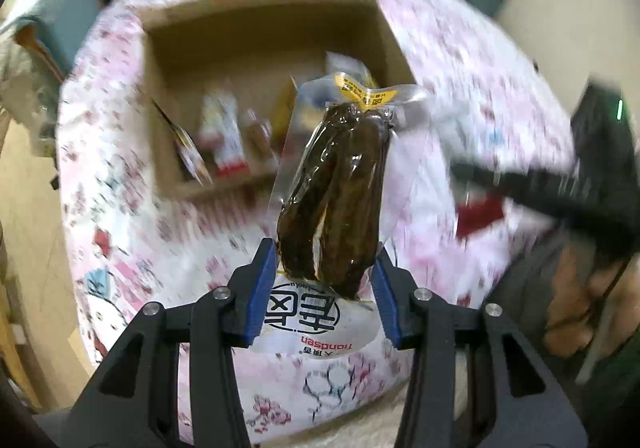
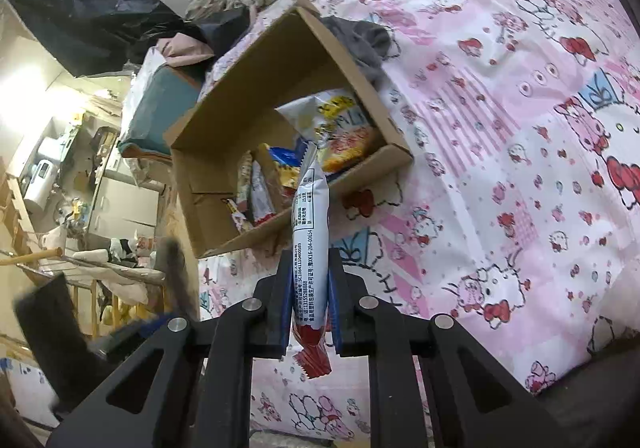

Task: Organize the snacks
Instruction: 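Carry both snacks over the box and open both grippers to drop them, then move both open grippers back toward the last snacks on the sheet, then grasp a blue candy stick with the right gripper while the left grasps a checkered wafer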

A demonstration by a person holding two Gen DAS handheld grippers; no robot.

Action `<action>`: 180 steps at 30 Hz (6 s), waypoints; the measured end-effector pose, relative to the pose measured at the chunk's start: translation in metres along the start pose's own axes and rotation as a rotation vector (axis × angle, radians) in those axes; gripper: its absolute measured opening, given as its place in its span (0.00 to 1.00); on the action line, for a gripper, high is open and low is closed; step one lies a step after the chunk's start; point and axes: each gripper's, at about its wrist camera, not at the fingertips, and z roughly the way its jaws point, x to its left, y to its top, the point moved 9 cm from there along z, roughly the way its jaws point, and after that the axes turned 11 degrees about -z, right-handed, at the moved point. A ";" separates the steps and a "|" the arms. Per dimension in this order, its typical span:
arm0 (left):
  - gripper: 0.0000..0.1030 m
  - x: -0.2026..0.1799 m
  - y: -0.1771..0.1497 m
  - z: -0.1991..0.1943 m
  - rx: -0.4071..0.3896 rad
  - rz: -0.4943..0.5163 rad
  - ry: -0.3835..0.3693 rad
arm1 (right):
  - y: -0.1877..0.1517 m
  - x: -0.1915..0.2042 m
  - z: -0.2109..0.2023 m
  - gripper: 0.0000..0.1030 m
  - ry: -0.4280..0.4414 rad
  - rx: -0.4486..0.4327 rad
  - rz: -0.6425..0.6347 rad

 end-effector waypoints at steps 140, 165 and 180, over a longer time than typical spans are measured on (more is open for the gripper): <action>0.91 0.132 0.029 -0.010 -0.217 -0.455 0.228 | -0.052 0.072 0.146 0.12 -0.086 0.262 -0.570; 0.91 0.137 0.011 0.031 -0.032 -0.400 0.257 | -0.123 0.058 0.154 0.18 -0.201 0.475 -0.520; 0.91 0.047 -0.005 0.115 0.142 0.051 0.201 | -0.043 0.021 0.033 0.18 -0.057 0.233 -0.212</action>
